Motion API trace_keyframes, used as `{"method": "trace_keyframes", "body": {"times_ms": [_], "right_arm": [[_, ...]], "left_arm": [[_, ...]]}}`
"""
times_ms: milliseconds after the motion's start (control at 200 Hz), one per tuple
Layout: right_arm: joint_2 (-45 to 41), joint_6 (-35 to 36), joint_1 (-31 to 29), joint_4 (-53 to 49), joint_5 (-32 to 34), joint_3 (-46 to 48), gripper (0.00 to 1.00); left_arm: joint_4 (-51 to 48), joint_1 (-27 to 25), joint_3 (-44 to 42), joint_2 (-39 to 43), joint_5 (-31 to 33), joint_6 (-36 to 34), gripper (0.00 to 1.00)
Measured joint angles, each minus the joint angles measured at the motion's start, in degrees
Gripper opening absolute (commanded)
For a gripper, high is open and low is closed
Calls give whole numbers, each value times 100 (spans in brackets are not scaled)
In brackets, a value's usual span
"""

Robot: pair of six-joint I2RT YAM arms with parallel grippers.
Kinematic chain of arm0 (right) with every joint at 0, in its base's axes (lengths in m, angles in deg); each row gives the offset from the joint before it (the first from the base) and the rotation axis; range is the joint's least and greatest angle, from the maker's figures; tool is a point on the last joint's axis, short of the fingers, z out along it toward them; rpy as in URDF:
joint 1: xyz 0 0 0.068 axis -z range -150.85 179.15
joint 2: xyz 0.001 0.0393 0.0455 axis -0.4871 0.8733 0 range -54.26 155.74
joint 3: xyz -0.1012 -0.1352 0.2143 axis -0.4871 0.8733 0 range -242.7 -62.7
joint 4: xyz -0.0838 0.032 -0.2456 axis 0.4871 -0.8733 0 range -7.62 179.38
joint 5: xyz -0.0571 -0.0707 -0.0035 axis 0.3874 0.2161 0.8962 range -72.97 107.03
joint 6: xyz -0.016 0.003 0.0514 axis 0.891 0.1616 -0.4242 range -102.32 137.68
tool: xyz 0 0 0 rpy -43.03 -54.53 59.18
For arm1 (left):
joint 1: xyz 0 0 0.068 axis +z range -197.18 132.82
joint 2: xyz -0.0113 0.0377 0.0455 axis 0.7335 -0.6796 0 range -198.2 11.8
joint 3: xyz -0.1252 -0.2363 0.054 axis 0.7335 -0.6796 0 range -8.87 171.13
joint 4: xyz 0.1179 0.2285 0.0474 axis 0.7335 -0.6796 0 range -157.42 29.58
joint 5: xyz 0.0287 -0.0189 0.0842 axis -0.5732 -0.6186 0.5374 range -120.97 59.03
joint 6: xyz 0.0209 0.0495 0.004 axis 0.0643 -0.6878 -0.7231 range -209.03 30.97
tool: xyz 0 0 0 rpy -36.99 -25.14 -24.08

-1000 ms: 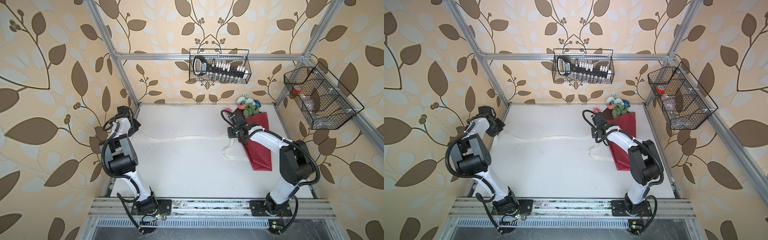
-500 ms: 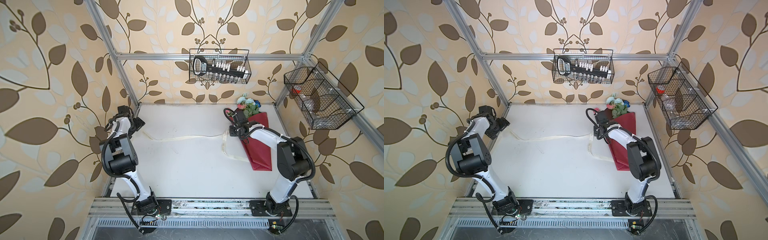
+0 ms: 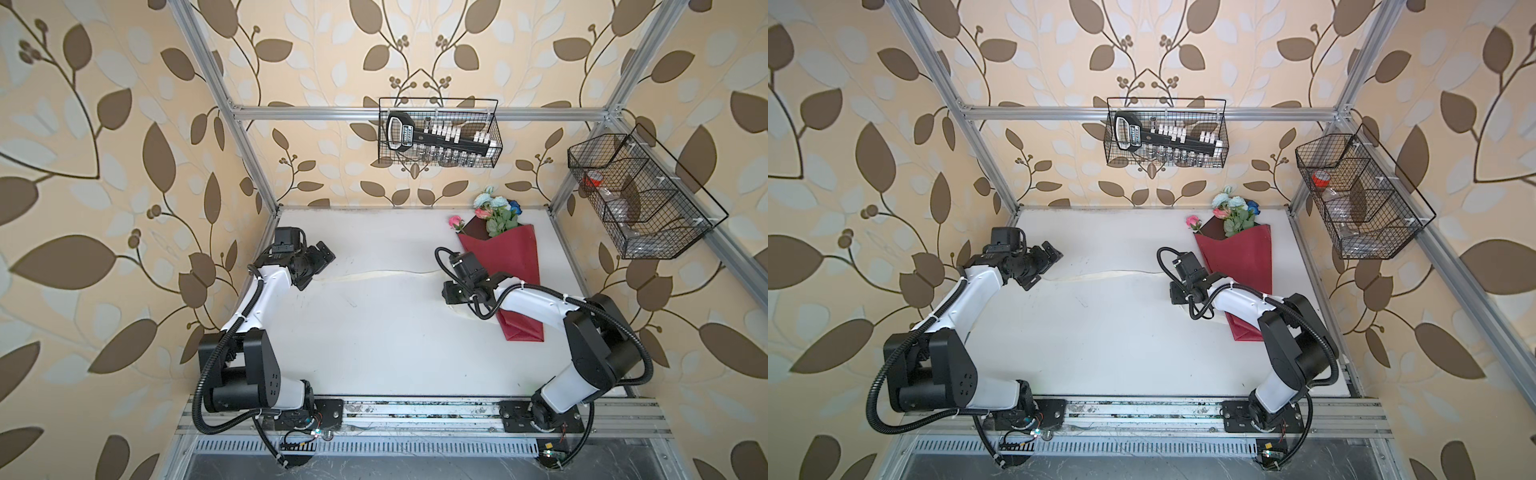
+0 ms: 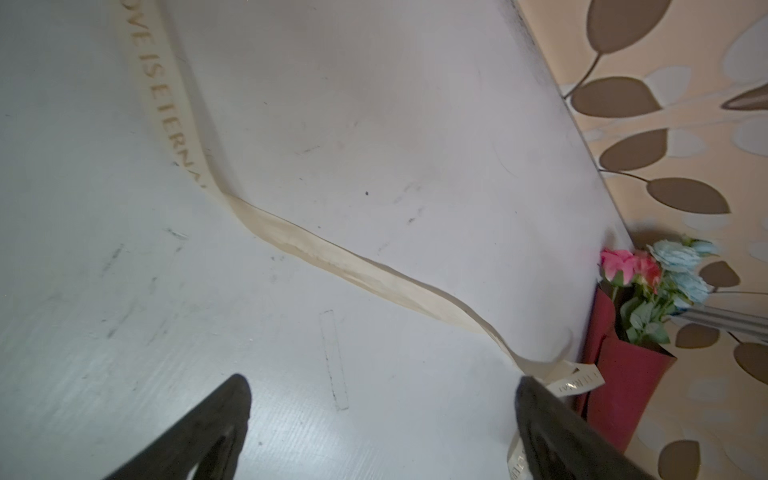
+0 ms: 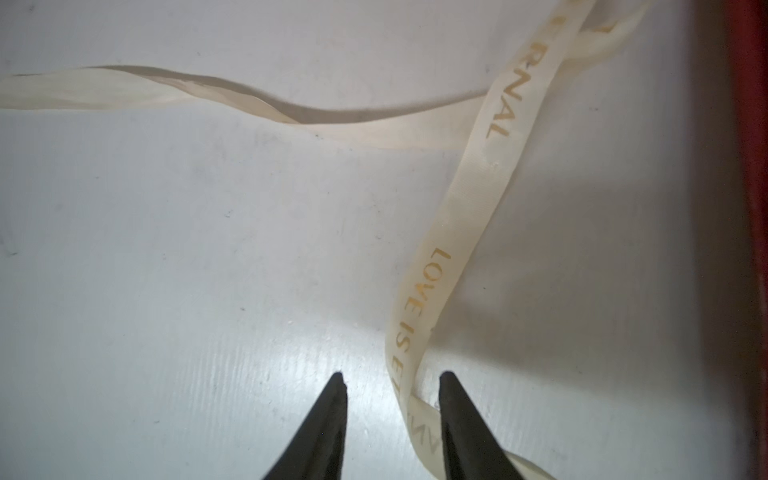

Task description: Tie the bouquet of fake flowers

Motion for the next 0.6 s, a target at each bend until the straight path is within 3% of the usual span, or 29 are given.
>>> {"method": "trace_keyframes", "body": {"times_ms": [125, 235, 310, 600], "right_arm": [[166, -103, 9, -4, 129, 155, 33], [136, -173, 9, 42, 208, 431, 8], [-20, -293, 11, 87, 251, 616, 0], [-1272, -730, 702, -4, 92, 1781, 0]], "left_arm": [[131, -26, -24, 7, -133, 55, 99], [170, -20, -37, 15, -151, 114, 99], [227, -20, -46, 15, -173, 146, 99], [339, -20, -232, 15, -299, 173, 99]]}}
